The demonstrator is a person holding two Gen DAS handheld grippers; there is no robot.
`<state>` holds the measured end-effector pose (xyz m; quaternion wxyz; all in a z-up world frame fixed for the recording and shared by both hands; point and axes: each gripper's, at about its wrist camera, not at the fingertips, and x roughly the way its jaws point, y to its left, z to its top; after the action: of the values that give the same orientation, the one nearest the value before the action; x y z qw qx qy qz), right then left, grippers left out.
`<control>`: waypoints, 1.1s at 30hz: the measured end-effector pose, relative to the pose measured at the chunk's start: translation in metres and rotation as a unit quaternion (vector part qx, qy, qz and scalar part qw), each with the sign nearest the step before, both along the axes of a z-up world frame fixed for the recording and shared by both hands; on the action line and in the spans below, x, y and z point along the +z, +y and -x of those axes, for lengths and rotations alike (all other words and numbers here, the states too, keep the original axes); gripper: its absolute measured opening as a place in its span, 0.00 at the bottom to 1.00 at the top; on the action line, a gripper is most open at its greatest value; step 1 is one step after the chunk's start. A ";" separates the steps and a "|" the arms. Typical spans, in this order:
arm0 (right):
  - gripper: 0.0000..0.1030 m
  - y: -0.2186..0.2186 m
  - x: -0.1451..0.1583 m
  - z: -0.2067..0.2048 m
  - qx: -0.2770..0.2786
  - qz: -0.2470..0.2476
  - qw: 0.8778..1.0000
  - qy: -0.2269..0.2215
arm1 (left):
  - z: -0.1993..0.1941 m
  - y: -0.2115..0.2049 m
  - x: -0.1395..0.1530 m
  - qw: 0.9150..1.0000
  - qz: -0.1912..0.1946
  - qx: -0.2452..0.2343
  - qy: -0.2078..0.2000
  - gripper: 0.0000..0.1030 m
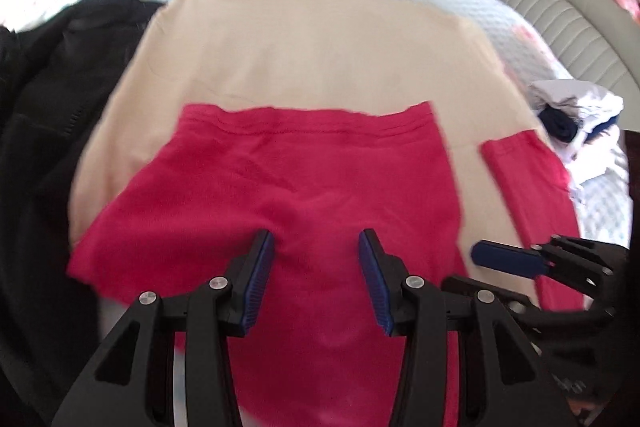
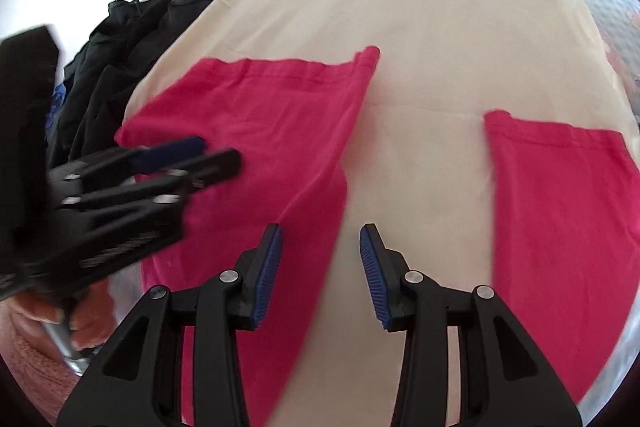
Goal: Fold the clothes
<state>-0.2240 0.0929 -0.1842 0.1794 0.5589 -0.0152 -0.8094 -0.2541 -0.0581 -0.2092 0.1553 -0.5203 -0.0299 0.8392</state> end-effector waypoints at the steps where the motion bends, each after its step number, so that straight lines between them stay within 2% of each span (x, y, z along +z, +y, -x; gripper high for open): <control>1: 0.40 0.002 -0.002 0.002 -0.002 0.000 1.000 -0.003 | 0.002 0.000 -0.003 1.000 0.004 -0.002 -0.002 0.44; 5: 0.33 0.016 -0.009 0.003 -0.029 -0.015 0.999 -0.012 | 0.006 0.003 -0.002 0.999 0.030 -0.014 -0.005 0.43; 7: 0.32 0.023 -0.009 0.003 -0.044 -0.019 0.999 -0.014 | 0.010 -0.002 0.005 1.000 0.015 -0.002 -0.003 0.42; 10: 0.35 0.035 0.006 0.000 -0.065 -0.003 0.998 0.002 | 0.017 -0.007 0.014 1.000 -0.005 0.014 0.000 0.42; 14: 0.37 0.030 0.015 0.007 -0.043 0.021 0.999 0.020 | 0.028 0.000 0.008 1.000 -0.018 0.013 -0.012 0.42; 16: 0.37 0.023 0.008 0.013 -0.026 0.021 0.999 0.010 | 0.031 0.004 0.002 1.000 0.000 0.010 -0.015 0.42; 20: 0.34 0.021 -0.009 0.016 -0.016 -0.017 1.000 -0.015 | 0.037 -0.001 0.004 0.999 0.032 0.016 -0.008 0.42; 23: 0.37 0.034 0.006 0.015 -0.039 -0.025 0.999 0.007 | 0.043 -0.014 0.014 0.999 0.023 0.025 0.003 0.42; 27: 0.37 0.036 0.016 0.025 -0.038 0.018 0.999 0.018 | 0.048 -0.015 0.015 1.000 0.000 0.013 0.001 0.43; 31: 0.37 0.012 -0.010 0.033 -0.009 -0.013 1.000 -0.014 | 0.053 -0.010 0.003 1.000 0.021 0.004 -0.009 0.44; 33: 0.36 0.010 -0.015 0.030 -0.009 -0.023 1.000 -0.013 | 0.061 -0.019 0.002 1.000 0.012 0.018 -0.013 0.43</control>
<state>-0.2536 0.1026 -0.1989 0.1590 0.5731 -0.0044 -0.8039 -0.3150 -0.0773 -0.2069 0.1340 -0.5326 -0.0311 0.8351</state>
